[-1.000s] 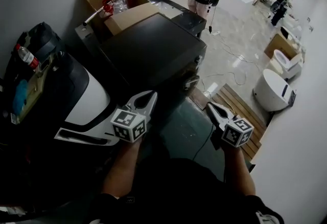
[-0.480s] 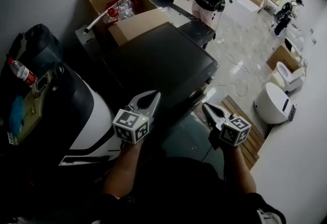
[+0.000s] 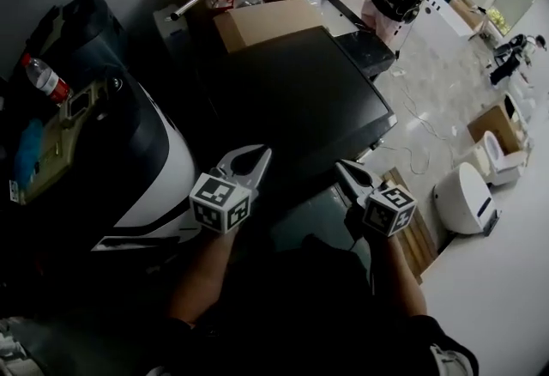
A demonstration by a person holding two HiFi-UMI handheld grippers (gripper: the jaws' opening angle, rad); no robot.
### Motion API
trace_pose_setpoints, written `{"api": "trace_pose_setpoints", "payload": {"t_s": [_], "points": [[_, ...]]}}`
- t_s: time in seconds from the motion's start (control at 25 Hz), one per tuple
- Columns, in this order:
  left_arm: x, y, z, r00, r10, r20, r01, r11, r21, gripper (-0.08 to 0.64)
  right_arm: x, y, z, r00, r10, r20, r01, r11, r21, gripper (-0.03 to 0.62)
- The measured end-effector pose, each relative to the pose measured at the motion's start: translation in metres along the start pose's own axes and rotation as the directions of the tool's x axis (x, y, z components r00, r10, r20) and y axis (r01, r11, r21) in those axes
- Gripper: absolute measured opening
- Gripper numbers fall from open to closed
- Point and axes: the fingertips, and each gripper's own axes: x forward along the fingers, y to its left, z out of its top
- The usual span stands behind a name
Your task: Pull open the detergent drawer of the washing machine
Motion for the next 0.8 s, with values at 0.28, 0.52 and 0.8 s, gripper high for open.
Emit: {"api": "trace_pose_setpoints", "payload": {"t_s": [0.28, 0.52, 0.8], "points": [[-0.001, 0.009, -0.021, 0.984, 0.177, -0.032, -0.179, 0.982, -0.054, 0.011, 0.022, -0.014, -0.007, 0.985, 0.138, -0.107, -0.144, 0.988, -0.051, 0.000], [0.008, -0.014, -0.042, 0.958, 0.284, -0.042, -0.287, 0.952, -0.107, 0.011, 0.007, -0.053, -0.022, 0.961, 0.202, -0.188, -0.220, 0.972, -0.078, 0.000], [0.006, -0.042, -0.080, 0.907, 0.410, -0.099, -0.420, 0.897, -0.135, 0.011, -0.009, -0.071, -0.050, 0.915, 0.301, -0.270, -0.325, 0.945, -0.048, 0.000]]}}
